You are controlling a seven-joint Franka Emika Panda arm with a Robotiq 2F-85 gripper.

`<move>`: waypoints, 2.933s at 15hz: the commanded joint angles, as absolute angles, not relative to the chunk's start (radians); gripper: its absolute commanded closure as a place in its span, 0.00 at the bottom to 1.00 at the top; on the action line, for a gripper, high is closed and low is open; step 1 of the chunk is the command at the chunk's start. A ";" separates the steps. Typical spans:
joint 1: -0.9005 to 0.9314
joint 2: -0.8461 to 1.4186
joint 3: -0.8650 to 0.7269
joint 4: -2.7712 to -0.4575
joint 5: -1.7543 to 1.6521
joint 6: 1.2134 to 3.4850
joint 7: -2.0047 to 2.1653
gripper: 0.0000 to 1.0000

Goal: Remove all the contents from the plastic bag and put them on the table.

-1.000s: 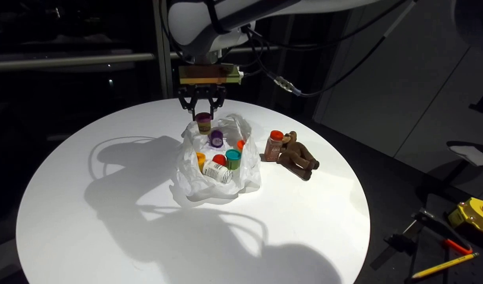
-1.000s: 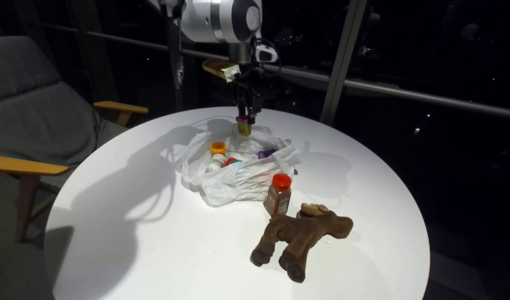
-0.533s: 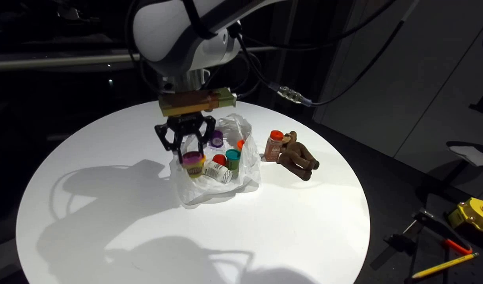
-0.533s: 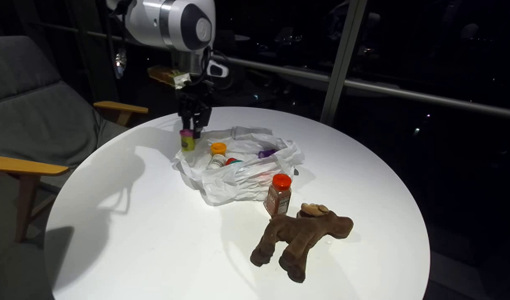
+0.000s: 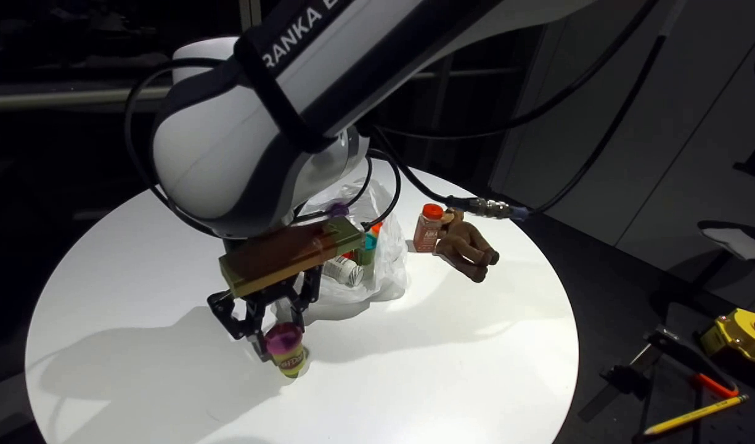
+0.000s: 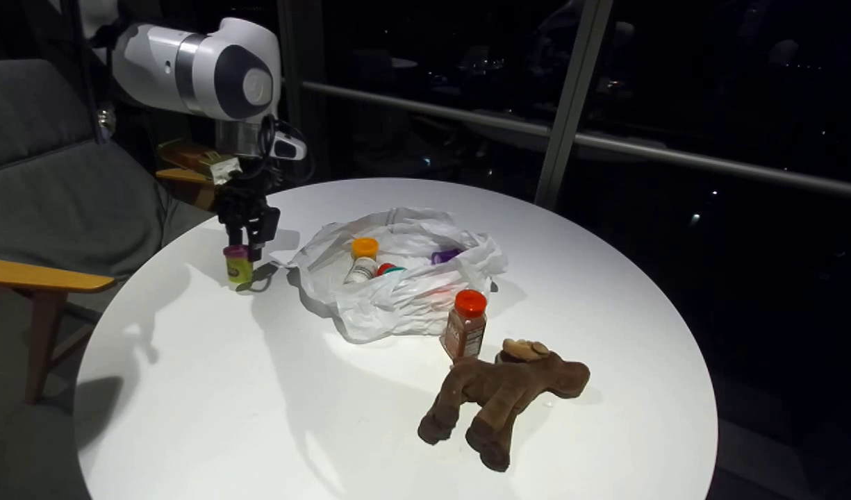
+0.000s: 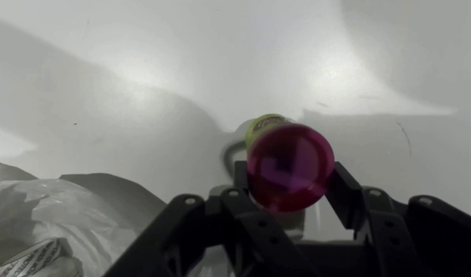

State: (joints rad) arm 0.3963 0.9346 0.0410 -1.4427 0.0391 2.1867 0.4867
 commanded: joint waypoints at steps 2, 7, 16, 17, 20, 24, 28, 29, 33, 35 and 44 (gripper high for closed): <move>0.419 0.883 0.023 -1.576 -0.016 2.365 0.474 0.72; 0.422 0.867 0.025 -1.646 -0.024 2.511 0.481 0.20; 0.409 0.723 -0.022 -1.741 -0.085 2.489 0.409 0.00; 0.411 0.723 -0.044 -1.731 -0.127 2.458 0.387 0.00; 0.407 0.737 -0.101 -1.711 -0.263 2.402 0.336 0.00; 0.335 0.762 -0.091 -1.686 -0.342 2.422 0.202 0.00; 0.245 0.795 -0.038 -1.631 -0.303 2.427 0.058 0.00; 0.224 0.805 -0.023 -1.612 -0.293 2.419 0.026 0.00; 0.139 0.850 0.048 -1.536 -0.221 2.379 -0.105 0.00; 0.111 0.877 0.074 -1.495 -0.186 2.353 -0.156 0.00; 0.130 0.990 0.070 -1.350 -0.170 2.303 -0.152 0.00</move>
State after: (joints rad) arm 0.1189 0.9434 0.0657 -1.4368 -0.1865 2.3390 -0.1489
